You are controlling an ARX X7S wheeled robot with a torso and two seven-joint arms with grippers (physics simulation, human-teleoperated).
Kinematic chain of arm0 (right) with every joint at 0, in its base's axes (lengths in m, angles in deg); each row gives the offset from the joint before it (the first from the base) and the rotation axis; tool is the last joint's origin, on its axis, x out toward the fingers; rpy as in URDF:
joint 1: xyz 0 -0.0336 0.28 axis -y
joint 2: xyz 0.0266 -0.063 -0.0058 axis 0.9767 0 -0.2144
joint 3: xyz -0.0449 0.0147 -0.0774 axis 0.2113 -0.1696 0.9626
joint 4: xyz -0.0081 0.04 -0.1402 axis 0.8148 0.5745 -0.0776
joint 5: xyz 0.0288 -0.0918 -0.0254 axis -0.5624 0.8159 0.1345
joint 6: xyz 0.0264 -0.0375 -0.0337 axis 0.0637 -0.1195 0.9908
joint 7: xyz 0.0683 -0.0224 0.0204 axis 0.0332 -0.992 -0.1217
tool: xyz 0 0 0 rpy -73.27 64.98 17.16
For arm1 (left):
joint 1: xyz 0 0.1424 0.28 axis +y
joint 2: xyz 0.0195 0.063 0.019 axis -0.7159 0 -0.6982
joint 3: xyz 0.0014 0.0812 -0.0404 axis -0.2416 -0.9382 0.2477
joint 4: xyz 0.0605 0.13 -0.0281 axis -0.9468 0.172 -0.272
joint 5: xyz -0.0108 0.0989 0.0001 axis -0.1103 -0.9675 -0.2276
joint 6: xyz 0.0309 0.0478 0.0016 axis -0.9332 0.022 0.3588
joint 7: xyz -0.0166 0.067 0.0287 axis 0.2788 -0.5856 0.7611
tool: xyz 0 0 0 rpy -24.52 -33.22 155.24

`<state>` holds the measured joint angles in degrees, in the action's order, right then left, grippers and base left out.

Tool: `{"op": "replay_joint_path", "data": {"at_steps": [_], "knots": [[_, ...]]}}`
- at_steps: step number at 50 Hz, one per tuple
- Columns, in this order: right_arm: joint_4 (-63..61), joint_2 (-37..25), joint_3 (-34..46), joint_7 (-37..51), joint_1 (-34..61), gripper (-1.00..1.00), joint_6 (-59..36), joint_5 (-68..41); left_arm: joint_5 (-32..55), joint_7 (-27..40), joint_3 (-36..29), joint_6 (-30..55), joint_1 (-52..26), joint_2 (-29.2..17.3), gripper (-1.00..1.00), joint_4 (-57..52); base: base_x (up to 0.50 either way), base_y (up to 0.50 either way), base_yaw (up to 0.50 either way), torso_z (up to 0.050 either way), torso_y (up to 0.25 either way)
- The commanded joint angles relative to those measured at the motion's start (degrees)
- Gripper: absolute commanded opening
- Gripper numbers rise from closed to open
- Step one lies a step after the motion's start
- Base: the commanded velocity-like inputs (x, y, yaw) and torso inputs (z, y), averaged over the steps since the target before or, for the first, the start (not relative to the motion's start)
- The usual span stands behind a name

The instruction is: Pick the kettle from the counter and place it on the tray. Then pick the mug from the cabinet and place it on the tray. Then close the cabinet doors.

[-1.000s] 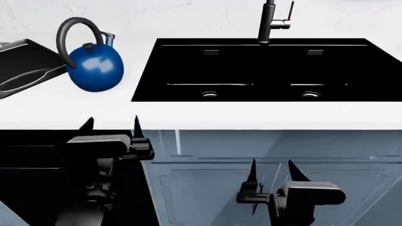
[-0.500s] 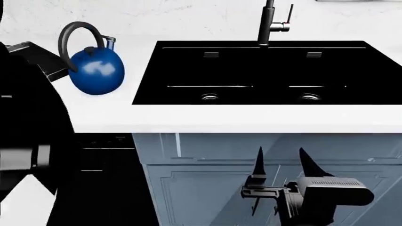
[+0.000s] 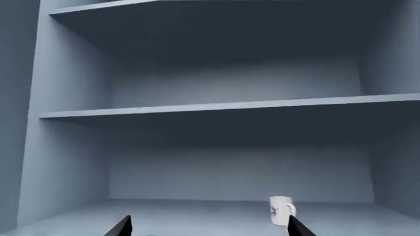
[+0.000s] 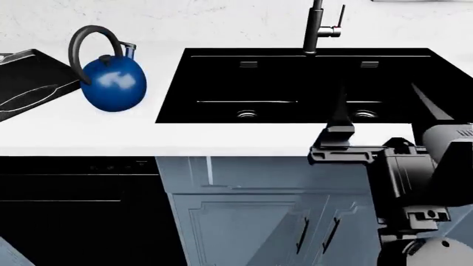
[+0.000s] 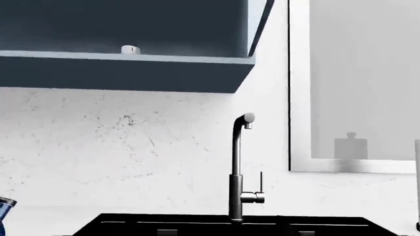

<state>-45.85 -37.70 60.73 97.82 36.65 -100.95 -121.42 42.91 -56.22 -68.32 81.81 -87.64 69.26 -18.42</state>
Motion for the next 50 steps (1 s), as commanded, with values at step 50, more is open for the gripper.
{"op": "replay_joint_path", "data": {"at_steps": [50], "knots": [[7.0, -21.6, 8.6, 41.5, 63.7, 1.0, -17.0, -69.6, -1.9, -0.8, 1.8, 1.3, -3.1, 0.4, 1.0, 5.0, 0.15, -0.2, 0.0, 0.0, 0.0]]}}
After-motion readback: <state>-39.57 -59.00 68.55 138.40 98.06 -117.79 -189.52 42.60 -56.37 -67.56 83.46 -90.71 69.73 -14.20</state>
